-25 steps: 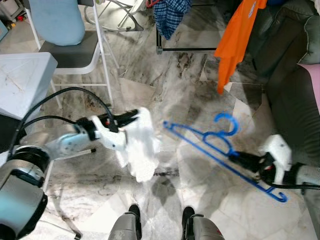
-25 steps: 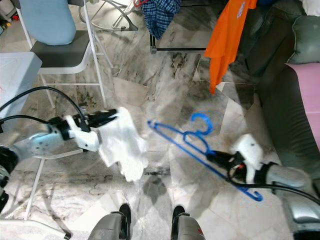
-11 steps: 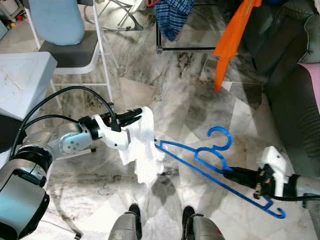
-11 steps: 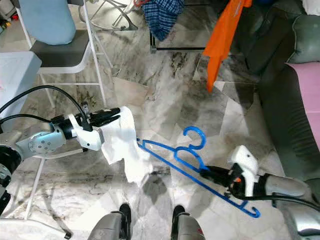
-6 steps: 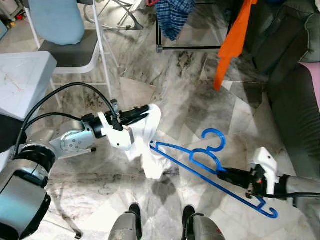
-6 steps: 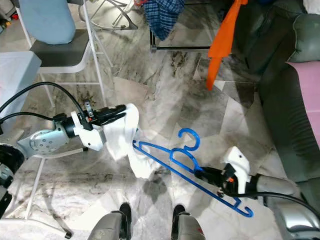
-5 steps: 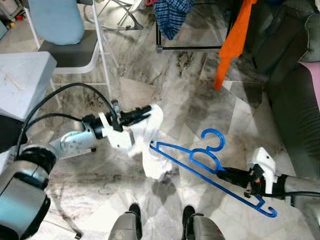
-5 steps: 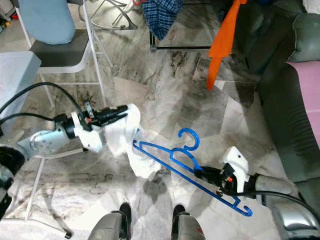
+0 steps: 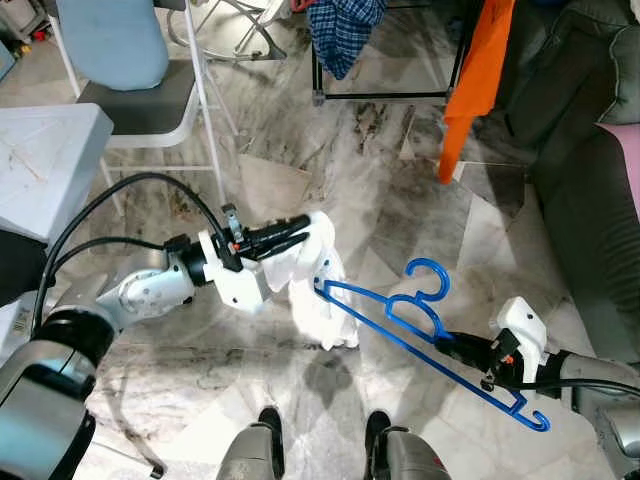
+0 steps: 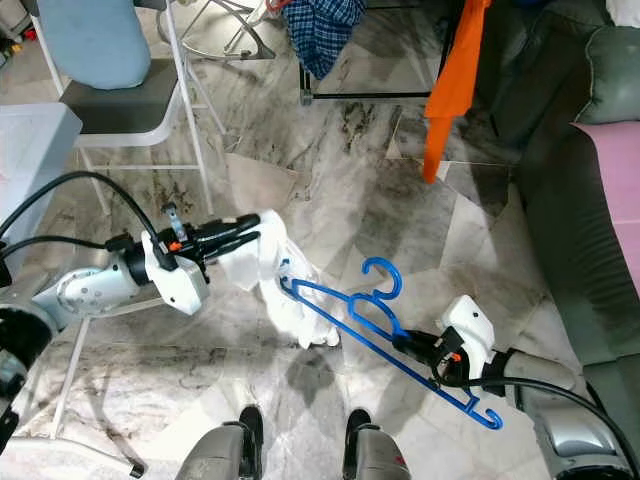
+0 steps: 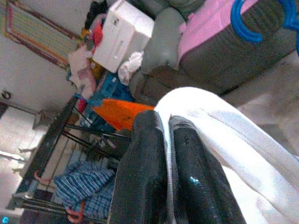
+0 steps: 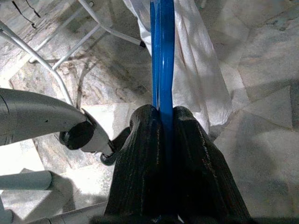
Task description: Hang hanger
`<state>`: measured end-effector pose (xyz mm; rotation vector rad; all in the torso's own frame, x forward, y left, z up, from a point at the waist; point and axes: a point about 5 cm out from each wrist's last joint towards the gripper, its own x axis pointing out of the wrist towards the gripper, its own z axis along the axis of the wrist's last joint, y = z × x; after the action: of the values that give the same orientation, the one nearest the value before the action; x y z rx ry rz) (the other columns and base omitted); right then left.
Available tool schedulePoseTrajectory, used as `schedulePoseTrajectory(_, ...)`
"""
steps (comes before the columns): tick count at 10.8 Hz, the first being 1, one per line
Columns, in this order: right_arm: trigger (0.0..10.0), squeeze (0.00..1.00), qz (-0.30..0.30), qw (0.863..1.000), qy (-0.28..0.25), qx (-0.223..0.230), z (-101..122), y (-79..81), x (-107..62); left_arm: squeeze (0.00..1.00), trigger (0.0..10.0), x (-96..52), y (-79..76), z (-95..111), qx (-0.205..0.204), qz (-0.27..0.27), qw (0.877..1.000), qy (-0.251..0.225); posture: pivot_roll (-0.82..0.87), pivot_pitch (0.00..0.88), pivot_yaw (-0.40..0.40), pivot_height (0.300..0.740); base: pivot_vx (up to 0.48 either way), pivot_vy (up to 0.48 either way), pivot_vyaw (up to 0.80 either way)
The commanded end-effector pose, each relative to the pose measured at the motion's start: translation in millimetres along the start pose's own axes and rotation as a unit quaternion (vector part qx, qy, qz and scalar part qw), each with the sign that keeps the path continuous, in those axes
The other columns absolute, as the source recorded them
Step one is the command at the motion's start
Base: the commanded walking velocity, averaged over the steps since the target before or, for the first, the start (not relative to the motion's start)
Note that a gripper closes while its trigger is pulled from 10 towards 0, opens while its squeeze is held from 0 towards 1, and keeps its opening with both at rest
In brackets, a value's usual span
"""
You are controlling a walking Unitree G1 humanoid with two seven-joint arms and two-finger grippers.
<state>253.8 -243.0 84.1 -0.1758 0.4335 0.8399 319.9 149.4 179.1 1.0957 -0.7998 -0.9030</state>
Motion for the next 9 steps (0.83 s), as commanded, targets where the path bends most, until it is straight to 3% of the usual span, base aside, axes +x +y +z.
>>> schedulePoseTrajectory(1,10.0,0.0,-0.008,1.0,-0.003,-0.004,-1,0.5,0.7,0.0,10.0,-6.5,1.7,-1,0.0,0.003,1.0,0.006,0.0,0.308,0.074,0.74,0.0,0.0,0.0)
schedulePoseTrajectory(3,10.0,0.0,-0.031,0.998,-0.043,-0.035,21,-4.6,1.5,0.0,10.0,-6.0,-5.9,-2,-0.009,-0.011,1.0,0.019,0.0,0.308,0.077,0.74,0.0,0.0,0.0)
schedulePoseTrajectory(6,10.0,0.0,-0.015,0.994,-0.081,-0.066,48,0.0,10.2,0.0,10.0,0.9,-15.1,-4,-0.018,-0.027,0.999,0.031,-0.02,0.305,0.076,0.74,0.0,0.0,0.0)
schedulePoseTrajectory(9,10.0,0.0,-0.016,0.995,-0.036,-0.097,37,-0.3,23.7,0.0,10.0,11.2,-12.8,-3,-0.02,-0.027,0.999,0.031,-0.02,0.298,0.07,0.74,0.0,0.0,0.0)
